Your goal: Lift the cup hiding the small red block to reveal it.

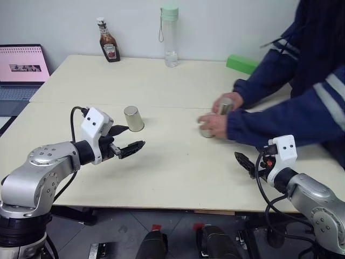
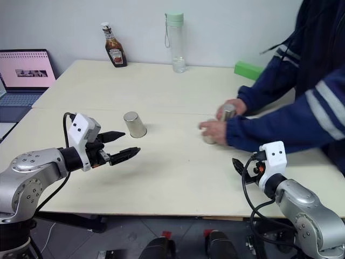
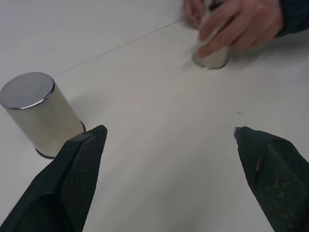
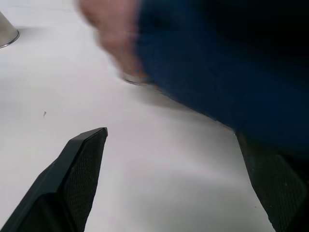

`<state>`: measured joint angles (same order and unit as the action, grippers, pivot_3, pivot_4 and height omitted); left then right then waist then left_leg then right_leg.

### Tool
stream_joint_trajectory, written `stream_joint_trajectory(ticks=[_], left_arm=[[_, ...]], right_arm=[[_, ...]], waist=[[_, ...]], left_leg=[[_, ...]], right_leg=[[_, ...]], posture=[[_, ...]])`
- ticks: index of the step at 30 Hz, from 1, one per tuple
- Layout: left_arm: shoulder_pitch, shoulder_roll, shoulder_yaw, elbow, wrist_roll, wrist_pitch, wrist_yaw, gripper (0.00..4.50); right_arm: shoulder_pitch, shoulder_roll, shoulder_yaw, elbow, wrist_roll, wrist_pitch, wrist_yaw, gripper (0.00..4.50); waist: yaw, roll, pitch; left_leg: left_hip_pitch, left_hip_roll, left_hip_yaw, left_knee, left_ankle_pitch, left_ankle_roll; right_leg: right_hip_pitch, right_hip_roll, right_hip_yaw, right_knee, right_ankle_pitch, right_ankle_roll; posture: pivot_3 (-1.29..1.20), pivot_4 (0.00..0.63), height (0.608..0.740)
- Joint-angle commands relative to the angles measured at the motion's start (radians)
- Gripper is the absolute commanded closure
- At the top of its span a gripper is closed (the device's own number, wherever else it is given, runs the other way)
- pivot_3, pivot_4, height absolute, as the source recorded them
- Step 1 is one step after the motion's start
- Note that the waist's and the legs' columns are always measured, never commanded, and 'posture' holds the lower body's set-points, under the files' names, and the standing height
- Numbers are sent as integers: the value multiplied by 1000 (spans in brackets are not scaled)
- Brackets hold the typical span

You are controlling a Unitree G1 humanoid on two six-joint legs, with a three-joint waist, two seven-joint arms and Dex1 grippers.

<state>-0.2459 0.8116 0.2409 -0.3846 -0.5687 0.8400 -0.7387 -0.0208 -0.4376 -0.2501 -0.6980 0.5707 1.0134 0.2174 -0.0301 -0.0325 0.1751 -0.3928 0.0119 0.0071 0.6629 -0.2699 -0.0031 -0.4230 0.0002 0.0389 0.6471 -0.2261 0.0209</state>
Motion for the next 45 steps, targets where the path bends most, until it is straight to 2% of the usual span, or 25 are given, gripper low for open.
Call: stream_joint_trajectory(ticks=[1, 19, 23, 28, 32, 35, 39, 45], left_arm=[[-35, 7, 0, -13, -4, -17, 3, 0], [13, 11, 19, -35, -5, -15, 19, 0], [15, -44, -19, -66, 2, -44, 51, 0], [-36, -167, -120, 5, 82, -148, 109, 0], [-148, -305, -264, 213, 216, -342, 125, 0], [-243, -401, -318, 406, 291, -483, 130, 0], [-384, -535, -365, 716, 374, -660, 145, 0], [-546, -647, -375, 1079, 444, -862, 140, 0]], right_arm=[[-12, -11, -8, -22, 1, -16, 1, 29], [-14, -56, -22, -4, 18, -46, 68, 29], [-12, -76, -1, -6, 6, -93, 115, 29], [3, -96, 43, 1, -2, -257, 251, 29], [3, -116, 70, 26, -13, -364, 339, 29], [-3, -109, 81, 16, -4, -379, 337, 29], [-4, -89, 74, -2, 0, -377, 296, 29], [38, -87, 48, -30, 7, -380, 269, 29]], waist=[[0, 0, 0], [0, 0, 0], [0, 0, 0], [3, -1, -1], [10, -1, -1], [13, -1, -1], [20, -2, -1], [24, -2, -1]], left_leg=[[0, 0, 0, 0, 0, 0], [0, 0, 0, 0, 0, 0], [0, 0, 0, 0, 0, 0], [1, 0, 0, 1, 0, 0], [3, -2, 0, 2, 0, 0], [2, -2, 1, 3, 0, 0], [1, -2, 2, 4, 0, 0], [-1, -2, 2, 3, 0, 0]], right_leg=[[0, 0, 0, 0, 0, 0], [0, 0, 0, 0, 0, 0], [0, 0, 0, 0, 0, 0], [2, 0, 0, 0, 0, 1], [3, 2, 0, 1, 1, 1], [4, 3, 1, 1, 2, 3], [3, 3, 1, 0, 3, 4], [2, 4, 2, -1, 3, 4]], posture=[[0, 150, 740], [0, 150, 740], [0, 150, 740], [0, 150, 740], [0, 150, 740], [0, 150, 740], [0, 150, 740], [0, 150, 740]])
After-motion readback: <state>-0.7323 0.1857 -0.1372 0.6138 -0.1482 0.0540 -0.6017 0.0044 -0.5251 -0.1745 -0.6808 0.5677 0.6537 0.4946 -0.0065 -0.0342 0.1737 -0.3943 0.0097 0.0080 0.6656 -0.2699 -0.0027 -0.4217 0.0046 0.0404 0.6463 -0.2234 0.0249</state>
